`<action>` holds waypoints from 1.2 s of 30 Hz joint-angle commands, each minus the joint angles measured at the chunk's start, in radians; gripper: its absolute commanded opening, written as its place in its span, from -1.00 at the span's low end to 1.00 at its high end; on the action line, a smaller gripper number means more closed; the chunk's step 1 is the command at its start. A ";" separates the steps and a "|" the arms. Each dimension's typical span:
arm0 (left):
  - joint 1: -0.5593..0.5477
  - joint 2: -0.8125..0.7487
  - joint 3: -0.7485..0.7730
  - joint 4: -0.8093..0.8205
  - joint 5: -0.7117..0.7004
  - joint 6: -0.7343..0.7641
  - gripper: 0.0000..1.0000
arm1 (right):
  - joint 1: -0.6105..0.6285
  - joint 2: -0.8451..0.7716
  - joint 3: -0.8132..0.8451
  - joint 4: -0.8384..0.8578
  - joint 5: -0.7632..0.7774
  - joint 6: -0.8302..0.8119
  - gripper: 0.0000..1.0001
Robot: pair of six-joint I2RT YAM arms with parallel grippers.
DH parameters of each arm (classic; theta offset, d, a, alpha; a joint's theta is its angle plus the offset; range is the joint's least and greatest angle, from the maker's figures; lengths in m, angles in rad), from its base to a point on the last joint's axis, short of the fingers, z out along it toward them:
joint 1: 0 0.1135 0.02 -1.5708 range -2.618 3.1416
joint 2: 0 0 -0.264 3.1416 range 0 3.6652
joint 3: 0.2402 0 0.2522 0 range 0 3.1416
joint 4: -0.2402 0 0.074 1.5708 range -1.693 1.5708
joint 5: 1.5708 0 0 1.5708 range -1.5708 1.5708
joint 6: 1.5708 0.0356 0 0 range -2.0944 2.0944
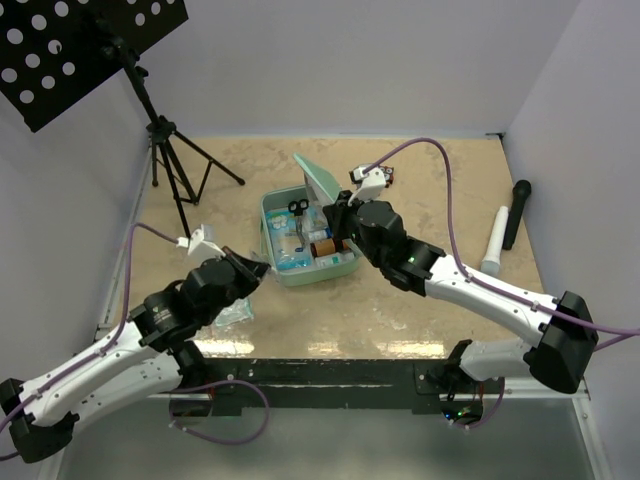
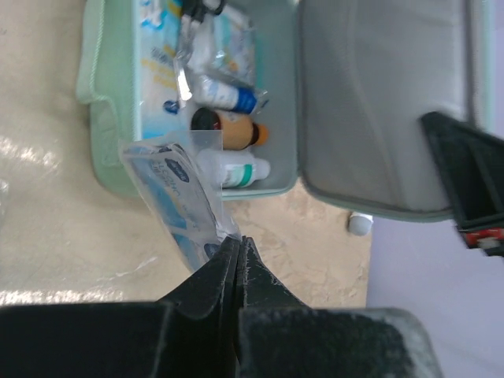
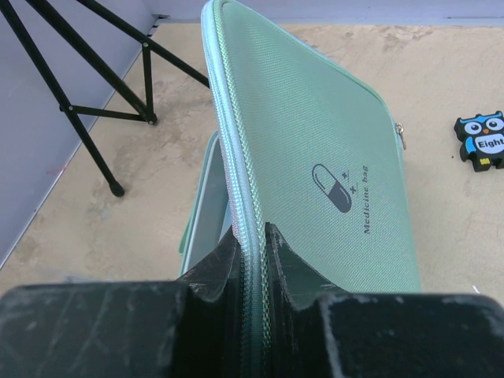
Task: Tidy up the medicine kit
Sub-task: Pick up the medical item at the center of the board, then place the medical item at the medicine box.
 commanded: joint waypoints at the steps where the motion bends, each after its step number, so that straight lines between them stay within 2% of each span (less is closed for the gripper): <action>1: 0.000 0.054 0.146 0.045 -0.065 0.154 -1.00 | 0.001 -0.017 -0.005 -0.121 -0.002 0.025 -1.00; 5: 0.003 0.155 0.254 0.155 -0.073 0.279 -1.00 | 0.001 -0.034 -0.023 -0.121 -0.002 0.028 -1.00; 11: 0.037 0.333 0.403 0.318 0.005 0.421 -1.00 | 0.001 -0.057 -0.046 -0.127 -0.006 0.039 -1.00; 18: 0.166 0.416 0.353 0.618 0.240 0.389 -1.00 | 0.001 -0.100 -0.048 -0.136 -0.008 0.059 -1.00; 27: 0.183 0.489 0.373 0.714 0.370 0.426 -1.00 | -0.006 -0.120 -0.048 -0.176 -0.005 0.111 -1.00; 36: 0.192 0.505 0.315 0.787 0.433 0.409 -1.00 | -0.022 -0.143 -0.059 -0.198 0.021 0.154 -1.00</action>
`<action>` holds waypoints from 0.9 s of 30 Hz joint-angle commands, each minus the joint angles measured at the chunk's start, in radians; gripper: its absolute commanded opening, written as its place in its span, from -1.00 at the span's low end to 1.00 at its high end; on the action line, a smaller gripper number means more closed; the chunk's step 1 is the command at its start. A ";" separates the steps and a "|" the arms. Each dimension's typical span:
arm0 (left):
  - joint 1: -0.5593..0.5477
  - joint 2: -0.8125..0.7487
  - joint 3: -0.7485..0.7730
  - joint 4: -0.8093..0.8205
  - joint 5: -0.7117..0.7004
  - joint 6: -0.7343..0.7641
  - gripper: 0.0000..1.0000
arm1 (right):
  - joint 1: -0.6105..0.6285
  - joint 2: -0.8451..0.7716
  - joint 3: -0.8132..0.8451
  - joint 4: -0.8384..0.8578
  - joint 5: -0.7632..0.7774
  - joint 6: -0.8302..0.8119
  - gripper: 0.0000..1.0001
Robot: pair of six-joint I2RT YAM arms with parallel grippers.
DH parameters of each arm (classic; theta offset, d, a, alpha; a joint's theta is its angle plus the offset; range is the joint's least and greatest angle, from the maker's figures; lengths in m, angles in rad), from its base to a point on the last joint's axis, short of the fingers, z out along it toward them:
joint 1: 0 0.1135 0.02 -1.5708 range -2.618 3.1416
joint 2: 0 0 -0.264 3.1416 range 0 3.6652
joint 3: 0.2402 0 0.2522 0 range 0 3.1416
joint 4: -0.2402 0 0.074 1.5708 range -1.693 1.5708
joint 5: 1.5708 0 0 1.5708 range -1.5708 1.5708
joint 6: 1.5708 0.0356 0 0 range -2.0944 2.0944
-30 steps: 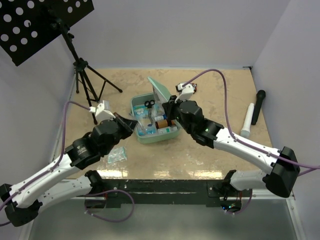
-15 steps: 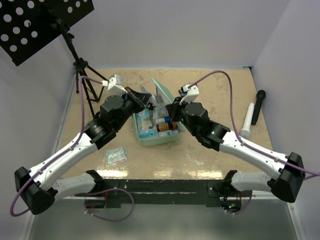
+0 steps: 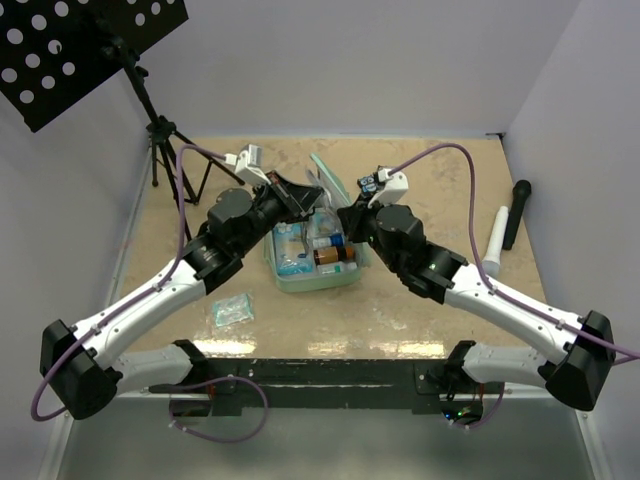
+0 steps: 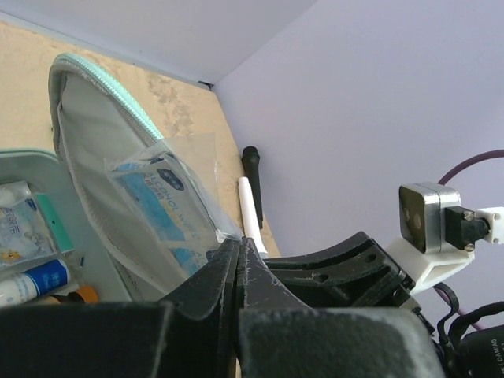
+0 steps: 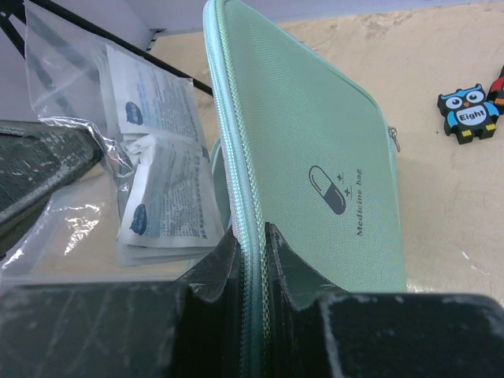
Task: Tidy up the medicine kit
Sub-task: Place the medical item at the medicine box.
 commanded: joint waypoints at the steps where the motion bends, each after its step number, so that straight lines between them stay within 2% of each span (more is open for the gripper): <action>1: 0.015 0.001 -0.027 0.099 0.054 0.010 -1.00 | -0.002 -0.020 -0.020 -0.109 0.015 0.064 -1.00; 9: 0.061 0.009 -0.112 0.213 0.149 -0.010 -1.00 | -0.004 -0.034 -0.021 -0.115 0.012 0.067 -1.00; 16: 0.093 0.056 -0.109 0.320 0.274 0.001 -1.00 | -0.005 -0.040 -0.027 -0.111 0.006 0.067 -1.00; 27: 0.113 0.110 -0.151 0.495 0.394 -0.062 -1.00 | -0.004 -0.048 -0.032 -0.103 -0.010 0.073 -1.00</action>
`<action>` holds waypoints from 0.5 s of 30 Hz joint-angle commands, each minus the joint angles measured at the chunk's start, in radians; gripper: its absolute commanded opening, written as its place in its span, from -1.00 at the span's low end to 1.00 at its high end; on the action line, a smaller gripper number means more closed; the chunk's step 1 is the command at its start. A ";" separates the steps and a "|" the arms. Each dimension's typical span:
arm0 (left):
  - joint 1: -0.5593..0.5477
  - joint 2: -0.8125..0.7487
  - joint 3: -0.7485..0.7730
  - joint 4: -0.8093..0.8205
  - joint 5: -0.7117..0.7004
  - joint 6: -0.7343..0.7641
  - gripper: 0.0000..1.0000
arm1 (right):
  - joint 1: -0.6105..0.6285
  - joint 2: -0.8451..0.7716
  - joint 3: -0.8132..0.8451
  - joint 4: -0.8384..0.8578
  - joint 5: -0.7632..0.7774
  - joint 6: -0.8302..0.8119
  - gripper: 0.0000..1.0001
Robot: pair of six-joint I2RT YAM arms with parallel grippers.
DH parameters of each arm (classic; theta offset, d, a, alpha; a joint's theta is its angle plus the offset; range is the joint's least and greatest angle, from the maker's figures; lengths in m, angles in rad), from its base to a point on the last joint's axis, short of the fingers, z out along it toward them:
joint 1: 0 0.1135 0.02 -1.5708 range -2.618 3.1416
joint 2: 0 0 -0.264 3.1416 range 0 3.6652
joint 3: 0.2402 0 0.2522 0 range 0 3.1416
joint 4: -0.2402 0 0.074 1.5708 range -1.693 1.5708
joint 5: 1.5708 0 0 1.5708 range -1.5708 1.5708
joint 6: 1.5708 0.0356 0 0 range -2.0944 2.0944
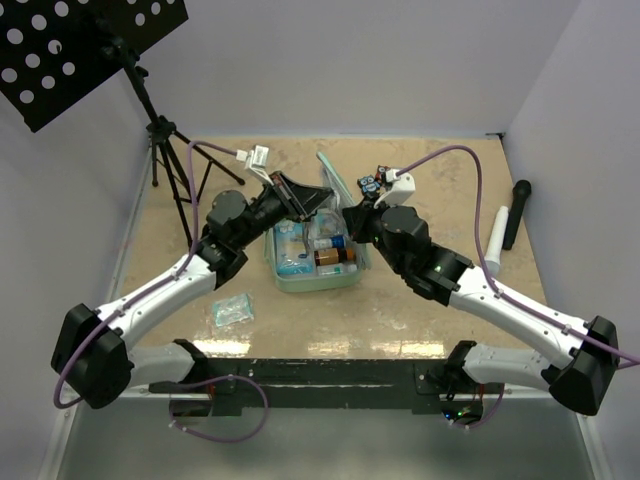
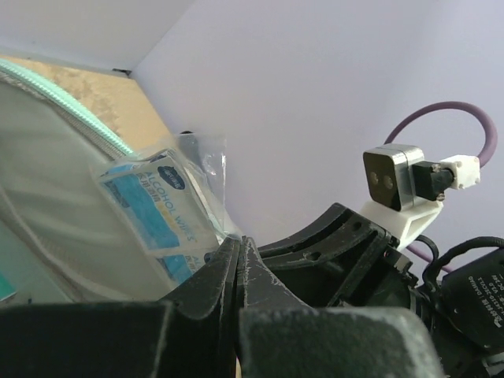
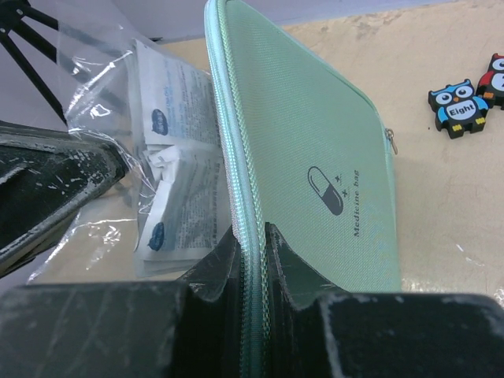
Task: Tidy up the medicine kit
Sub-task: Place the medical item at the medicine box.
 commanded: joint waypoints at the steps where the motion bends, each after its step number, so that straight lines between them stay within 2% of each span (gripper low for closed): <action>1: 0.015 0.038 -0.033 0.145 0.073 -0.050 -1.00 | 0.004 -0.014 -0.020 -0.080 -0.030 0.040 -1.00; 10: 0.041 0.081 -0.085 0.196 0.047 -0.135 -1.00 | 0.003 -0.022 -0.021 -0.074 -0.036 0.043 -1.00; 15: 0.065 0.084 -0.140 0.303 0.044 -0.203 -1.00 | 0.004 -0.026 -0.026 -0.069 -0.043 0.046 -1.00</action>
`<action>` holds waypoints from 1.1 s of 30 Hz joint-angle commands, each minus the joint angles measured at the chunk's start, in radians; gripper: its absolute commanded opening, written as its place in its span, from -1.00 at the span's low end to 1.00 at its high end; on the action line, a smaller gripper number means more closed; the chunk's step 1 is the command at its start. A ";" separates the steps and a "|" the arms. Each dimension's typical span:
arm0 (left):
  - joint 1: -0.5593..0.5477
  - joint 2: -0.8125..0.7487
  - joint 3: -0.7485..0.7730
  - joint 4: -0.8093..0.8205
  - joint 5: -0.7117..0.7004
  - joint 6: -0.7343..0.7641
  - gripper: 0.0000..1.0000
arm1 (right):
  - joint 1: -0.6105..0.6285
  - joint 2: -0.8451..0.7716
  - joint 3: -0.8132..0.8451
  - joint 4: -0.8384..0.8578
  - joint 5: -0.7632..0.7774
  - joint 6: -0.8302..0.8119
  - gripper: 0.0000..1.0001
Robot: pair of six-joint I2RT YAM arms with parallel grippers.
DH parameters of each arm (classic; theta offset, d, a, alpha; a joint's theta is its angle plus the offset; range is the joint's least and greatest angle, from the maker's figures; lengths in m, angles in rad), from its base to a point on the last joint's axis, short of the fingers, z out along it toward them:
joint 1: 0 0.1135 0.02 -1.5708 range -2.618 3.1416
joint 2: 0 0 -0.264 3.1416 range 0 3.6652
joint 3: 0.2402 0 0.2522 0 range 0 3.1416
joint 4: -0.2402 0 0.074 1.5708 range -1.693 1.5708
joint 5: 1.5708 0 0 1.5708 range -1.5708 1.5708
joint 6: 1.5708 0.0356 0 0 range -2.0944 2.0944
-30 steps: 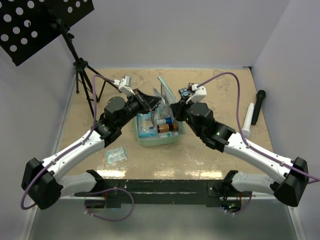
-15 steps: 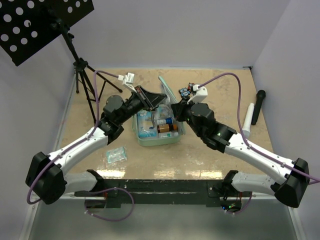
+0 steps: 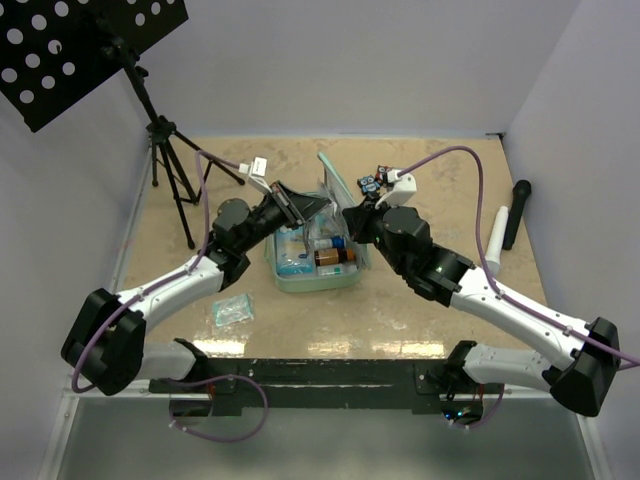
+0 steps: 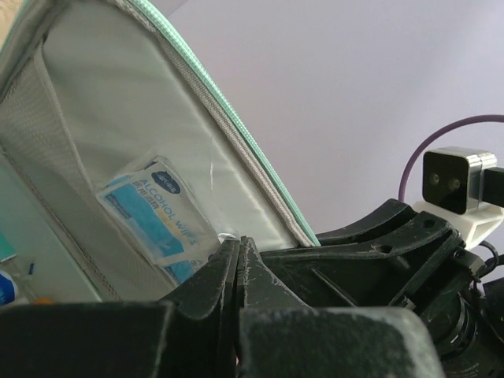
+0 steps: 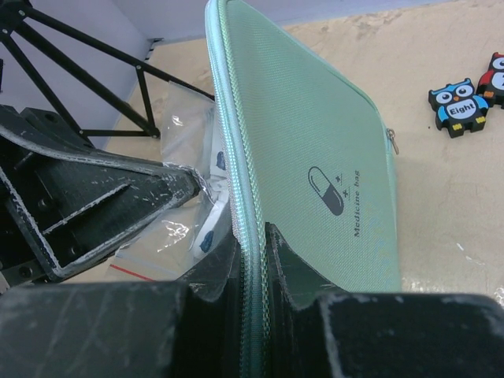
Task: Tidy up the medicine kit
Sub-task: Place the medical item at the medicine box.
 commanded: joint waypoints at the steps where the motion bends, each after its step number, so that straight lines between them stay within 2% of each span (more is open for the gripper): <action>1: 0.031 -0.001 -0.052 0.199 0.001 -0.089 -1.00 | 0.004 -0.025 -0.023 -0.067 -0.040 0.045 -1.00; 7: 0.073 0.040 -0.121 0.472 0.076 -0.202 -1.00 | 0.004 -0.051 -0.039 -0.046 -0.048 0.052 -1.00; 9: 0.074 0.057 -0.124 0.519 0.089 -0.221 -1.00 | 0.004 -0.051 -0.040 -0.050 -0.052 0.058 -1.00; 20: 0.074 0.068 -0.078 0.560 0.132 -0.196 -1.00 | 0.003 -0.053 -0.066 -0.113 0.018 0.152 -1.00; 27: 0.074 0.140 -0.090 0.726 0.158 -0.276 -1.00 | 0.000 -0.112 -0.100 -0.107 0.034 0.221 -1.00; 33: 0.074 0.152 -0.075 0.708 0.172 -0.256 -1.00 | -0.002 -0.079 -0.056 -0.187 0.089 0.210 -0.98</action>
